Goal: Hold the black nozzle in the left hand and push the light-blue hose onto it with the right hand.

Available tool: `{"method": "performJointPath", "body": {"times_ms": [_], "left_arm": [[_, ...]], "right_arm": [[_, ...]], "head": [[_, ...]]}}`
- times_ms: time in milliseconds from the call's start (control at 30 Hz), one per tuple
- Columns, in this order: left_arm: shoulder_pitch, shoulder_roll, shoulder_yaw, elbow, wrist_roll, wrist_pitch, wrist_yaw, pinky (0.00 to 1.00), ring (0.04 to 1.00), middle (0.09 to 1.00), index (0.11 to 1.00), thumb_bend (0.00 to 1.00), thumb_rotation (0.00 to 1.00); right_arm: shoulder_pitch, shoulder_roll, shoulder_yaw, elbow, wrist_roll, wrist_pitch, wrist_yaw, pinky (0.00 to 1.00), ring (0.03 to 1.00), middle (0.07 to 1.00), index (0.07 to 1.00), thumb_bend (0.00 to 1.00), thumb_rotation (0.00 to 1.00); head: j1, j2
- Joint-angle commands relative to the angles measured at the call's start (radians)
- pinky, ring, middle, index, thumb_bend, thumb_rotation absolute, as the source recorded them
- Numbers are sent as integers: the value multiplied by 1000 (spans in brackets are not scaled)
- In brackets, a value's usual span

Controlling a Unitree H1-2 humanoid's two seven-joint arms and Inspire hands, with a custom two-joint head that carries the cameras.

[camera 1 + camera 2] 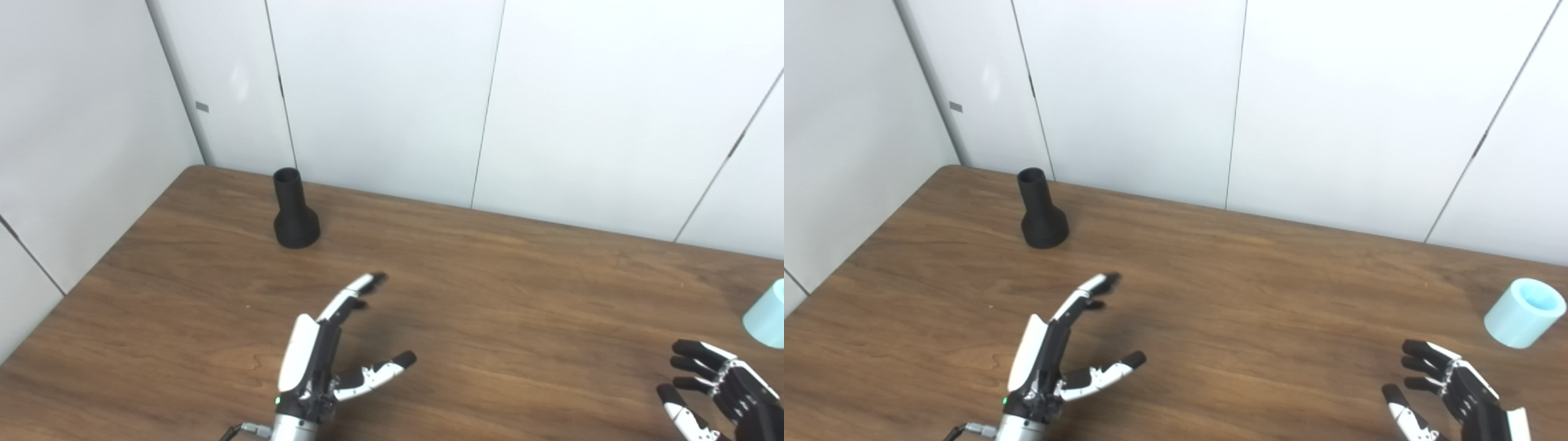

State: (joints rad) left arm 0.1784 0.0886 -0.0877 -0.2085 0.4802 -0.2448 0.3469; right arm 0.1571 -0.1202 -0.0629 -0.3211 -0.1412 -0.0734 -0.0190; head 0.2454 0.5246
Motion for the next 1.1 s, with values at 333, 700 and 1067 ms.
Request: {"method": "performJointPath", "body": {"times_ms": [333,700,1067], "left_arm": [[-48,-46,104,28,-22,85,108,930,979,1000,1000,780,313],[-98,-29,197,0,-29,93,94,991,961,957,1000,821,309],[-164,8,251,-51,-72,234,-19,970,974,948,972,950,341]], "right_arm": [[-25,11,4,-54,-22,10,-4,590,701,719,668,142,0],[-23,-10,-27,-44,45,30,10,631,724,736,677,138,0],[-70,-34,-69,61,85,-20,4,565,673,693,647,131,0]], "head": [[13,8],[114,-15],[274,-38]]}}
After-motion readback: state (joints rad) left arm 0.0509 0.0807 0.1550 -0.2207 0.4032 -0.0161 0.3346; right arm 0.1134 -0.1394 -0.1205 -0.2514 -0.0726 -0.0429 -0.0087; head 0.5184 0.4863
